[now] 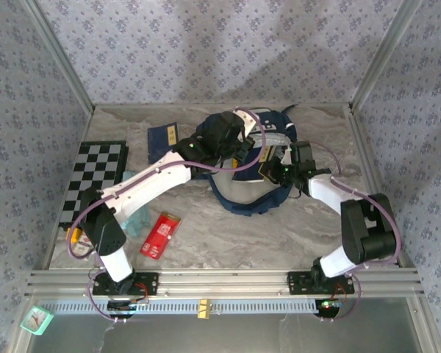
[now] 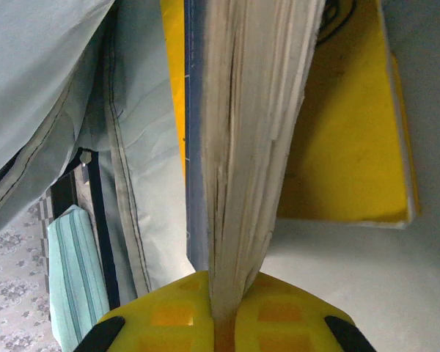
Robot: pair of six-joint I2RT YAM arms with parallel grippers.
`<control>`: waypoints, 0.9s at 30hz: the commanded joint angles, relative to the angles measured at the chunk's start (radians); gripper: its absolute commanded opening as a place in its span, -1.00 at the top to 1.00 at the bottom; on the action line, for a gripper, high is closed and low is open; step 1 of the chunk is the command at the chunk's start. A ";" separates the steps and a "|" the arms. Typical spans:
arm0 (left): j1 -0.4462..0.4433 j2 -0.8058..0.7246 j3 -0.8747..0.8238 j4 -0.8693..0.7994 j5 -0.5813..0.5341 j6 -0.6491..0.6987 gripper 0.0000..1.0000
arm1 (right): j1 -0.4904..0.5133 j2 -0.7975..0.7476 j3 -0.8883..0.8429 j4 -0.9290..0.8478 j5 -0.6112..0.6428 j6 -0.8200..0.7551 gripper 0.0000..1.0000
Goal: Pack the student bag
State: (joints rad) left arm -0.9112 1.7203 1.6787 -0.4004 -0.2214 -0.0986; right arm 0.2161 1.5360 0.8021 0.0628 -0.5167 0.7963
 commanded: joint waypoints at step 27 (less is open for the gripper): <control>-0.006 -0.055 0.004 0.047 -0.010 -0.014 1.00 | 0.088 0.009 -0.035 -0.102 0.234 -0.133 0.88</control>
State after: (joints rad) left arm -0.9119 1.7145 1.6779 -0.4259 -0.2218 -0.0959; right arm 0.3038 1.5257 0.7216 -0.1074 -0.3264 0.6613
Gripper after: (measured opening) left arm 0.057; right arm 0.066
